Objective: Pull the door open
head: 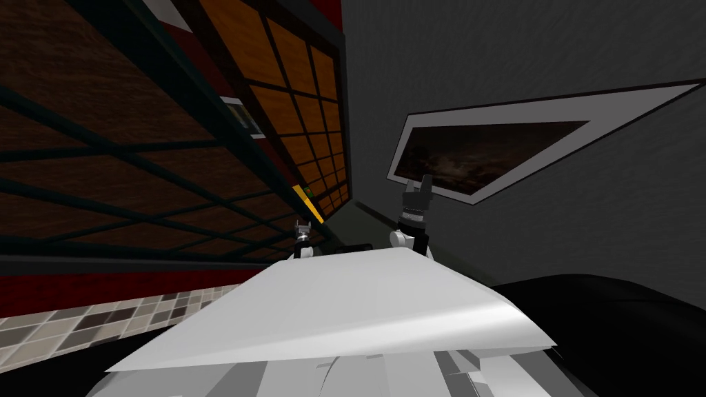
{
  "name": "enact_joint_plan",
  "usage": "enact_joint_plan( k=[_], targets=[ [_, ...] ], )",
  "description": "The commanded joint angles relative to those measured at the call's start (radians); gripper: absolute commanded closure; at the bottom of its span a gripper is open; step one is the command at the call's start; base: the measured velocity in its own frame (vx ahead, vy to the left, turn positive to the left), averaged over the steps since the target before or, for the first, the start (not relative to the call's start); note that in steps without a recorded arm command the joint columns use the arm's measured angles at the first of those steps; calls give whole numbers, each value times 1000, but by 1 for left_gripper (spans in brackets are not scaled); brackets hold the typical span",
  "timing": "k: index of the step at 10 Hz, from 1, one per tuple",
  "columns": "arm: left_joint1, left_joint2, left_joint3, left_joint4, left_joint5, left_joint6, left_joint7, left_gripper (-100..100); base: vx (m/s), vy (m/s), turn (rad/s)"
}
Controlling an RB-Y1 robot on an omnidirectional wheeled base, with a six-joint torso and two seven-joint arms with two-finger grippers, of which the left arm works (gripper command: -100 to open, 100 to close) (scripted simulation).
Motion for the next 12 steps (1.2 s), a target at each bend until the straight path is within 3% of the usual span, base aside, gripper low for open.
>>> enact_joint_plan(
  k=[1, 12],
  targets=[
    [-14, -8, 1, 11, 8, 0, 50, -100, -63, 9, -20],
    [-71, -40, 2, 61, 42, -2, 317, -100, -48, 5, -13]
  ],
)
